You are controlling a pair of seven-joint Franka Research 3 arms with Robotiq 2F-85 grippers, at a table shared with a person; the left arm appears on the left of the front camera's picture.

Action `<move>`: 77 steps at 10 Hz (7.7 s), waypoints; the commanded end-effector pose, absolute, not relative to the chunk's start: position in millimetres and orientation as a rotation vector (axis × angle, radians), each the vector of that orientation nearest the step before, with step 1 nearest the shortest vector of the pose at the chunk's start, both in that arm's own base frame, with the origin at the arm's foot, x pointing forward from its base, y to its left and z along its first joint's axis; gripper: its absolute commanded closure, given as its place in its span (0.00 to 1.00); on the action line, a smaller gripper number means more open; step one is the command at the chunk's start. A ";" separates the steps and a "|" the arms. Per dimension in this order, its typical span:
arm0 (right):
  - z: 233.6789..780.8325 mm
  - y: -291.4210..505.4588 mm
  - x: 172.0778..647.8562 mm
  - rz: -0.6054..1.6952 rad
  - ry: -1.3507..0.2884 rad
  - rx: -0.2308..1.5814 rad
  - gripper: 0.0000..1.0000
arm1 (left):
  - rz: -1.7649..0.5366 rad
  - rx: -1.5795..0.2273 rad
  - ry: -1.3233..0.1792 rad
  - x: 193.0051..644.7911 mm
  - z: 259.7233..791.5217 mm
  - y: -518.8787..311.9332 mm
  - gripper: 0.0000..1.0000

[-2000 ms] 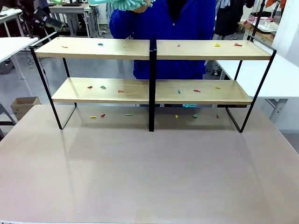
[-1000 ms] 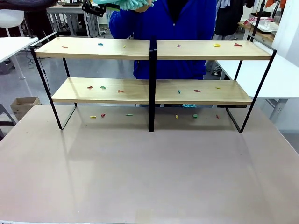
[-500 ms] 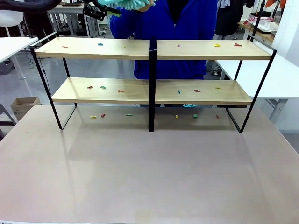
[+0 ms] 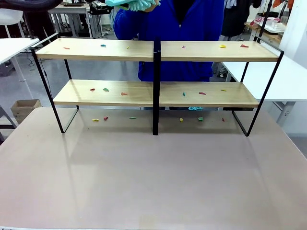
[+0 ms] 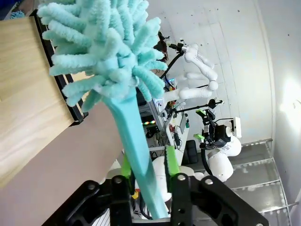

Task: Clean the shelves.
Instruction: Pick up the Duster when the human hands it over, then clean a randomly selected level of the Shelf with the Duster.

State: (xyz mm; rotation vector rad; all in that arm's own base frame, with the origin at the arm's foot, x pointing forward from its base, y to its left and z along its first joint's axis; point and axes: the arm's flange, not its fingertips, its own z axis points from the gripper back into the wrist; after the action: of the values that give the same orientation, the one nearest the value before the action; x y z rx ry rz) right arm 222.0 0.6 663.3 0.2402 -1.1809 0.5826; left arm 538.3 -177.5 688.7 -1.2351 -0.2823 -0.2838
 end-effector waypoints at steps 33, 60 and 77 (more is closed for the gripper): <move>663.6 -0.2 221.7 0.579 -1.179 0.243 0.00 | -0.954 -0.658 -0.089 207.7 660.7 85.3 0.87; 663.6 -0.2 221.7 0.579 -1.179 0.243 0.00 | -0.248 -0.462 -0.093 374.5 510.1 -155.2 0.87; 663.6 -0.2 221.7 0.579 -1.179 0.243 0.00 | 0.082 -0.078 -0.240 352.0 520.6 -98.5 0.87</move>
State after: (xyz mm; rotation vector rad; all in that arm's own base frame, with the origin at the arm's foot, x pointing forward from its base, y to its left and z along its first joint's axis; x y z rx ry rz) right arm 222.1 0.6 663.0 0.2424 -1.1803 0.5835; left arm 358.6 -108.3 522.1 0.0201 -0.2112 0.1656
